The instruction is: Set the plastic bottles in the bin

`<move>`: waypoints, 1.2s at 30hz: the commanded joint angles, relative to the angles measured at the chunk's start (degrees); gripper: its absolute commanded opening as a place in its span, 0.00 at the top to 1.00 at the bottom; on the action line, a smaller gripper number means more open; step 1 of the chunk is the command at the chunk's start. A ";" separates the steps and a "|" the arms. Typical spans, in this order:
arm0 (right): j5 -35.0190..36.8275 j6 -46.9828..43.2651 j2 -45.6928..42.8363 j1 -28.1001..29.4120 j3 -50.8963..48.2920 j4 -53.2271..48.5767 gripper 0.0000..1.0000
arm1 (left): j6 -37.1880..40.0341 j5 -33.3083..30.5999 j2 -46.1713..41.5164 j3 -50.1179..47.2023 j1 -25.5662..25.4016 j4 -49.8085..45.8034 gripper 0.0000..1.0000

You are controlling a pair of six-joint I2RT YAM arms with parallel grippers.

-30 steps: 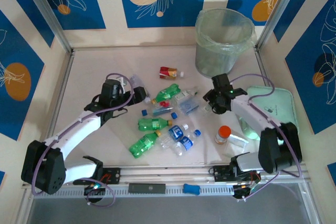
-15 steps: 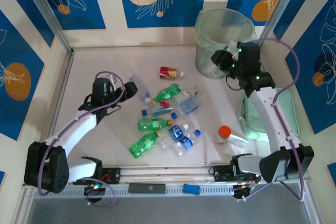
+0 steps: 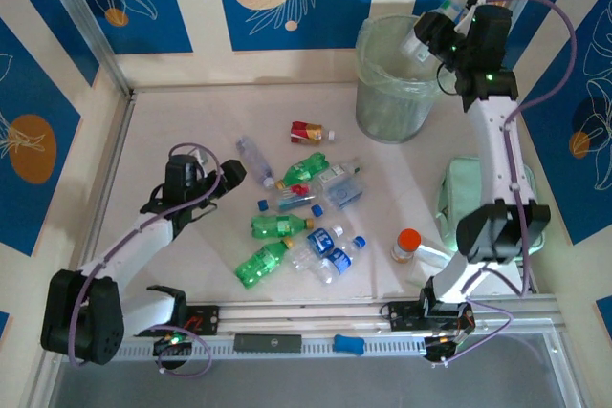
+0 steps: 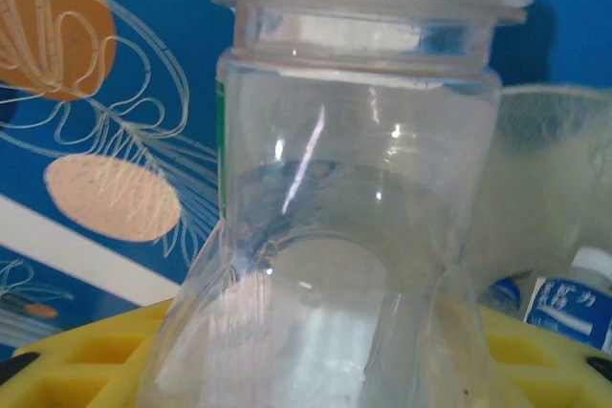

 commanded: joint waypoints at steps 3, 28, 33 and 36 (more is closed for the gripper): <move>2.00 -1.61 12.32 -0.57 15.92 -6.42 0.51 | -0.54 0.94 -2.91 -0.77 0.69 -1.74 0.00; 1.74 -1.46 32.64 2.11 45.60 -24.46 0.19 | 1.90 -0.92 -9.14 -0.21 0.63 -8.45 0.00; 2.54 -4.00 25.12 2.10 42.39 -24.21 0.16 | 1.92 -0.16 -7.04 1.22 0.63 -7.17 0.00; 1.53 -5.73 19.04 2.73 36.74 -22.90 0.15 | 2.24 0.87 -5.69 1.86 0.63 -5.94 0.00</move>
